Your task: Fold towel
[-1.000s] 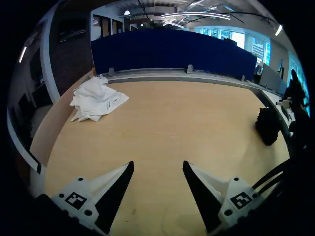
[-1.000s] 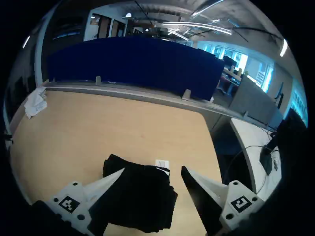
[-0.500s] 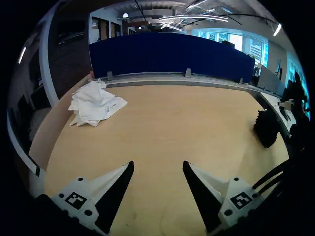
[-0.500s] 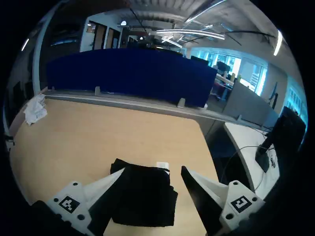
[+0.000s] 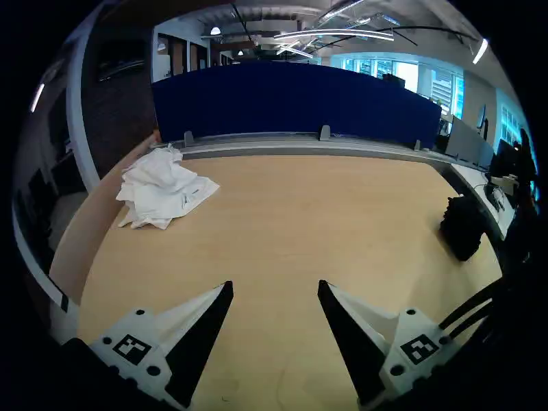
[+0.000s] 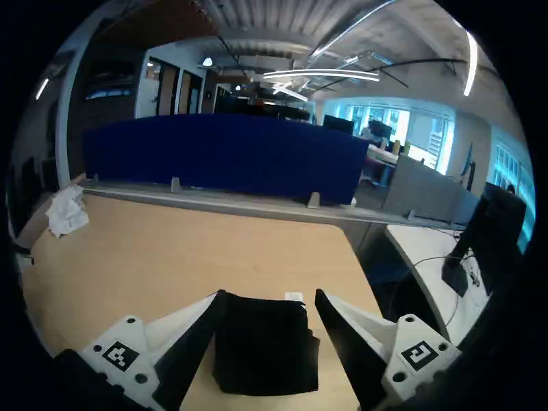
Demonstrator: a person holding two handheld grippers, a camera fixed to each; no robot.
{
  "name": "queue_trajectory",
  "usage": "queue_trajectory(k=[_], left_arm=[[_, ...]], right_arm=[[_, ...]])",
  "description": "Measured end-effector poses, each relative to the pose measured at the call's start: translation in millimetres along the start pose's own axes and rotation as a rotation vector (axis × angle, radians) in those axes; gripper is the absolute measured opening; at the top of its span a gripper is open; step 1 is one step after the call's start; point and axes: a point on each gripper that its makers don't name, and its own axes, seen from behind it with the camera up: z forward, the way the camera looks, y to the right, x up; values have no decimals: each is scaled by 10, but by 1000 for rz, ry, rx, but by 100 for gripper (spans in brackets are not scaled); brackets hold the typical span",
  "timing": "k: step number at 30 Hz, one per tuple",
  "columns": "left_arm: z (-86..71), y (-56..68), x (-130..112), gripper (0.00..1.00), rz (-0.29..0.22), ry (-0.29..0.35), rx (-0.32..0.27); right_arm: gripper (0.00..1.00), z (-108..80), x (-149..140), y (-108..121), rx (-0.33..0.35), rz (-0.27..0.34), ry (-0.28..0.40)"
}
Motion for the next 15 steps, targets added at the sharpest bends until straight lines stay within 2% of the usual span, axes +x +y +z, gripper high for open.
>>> queue_trajectory(k=[8, 15], left_arm=[[25, -4, 87, 92, 2, 20, -6], [37, -25, 222, 92, 3, 48, -10]], right_arm=[[100, -272, 367, -109, -28, 55, 169], [100, -467, 726, -226, -23, 137, 319]])
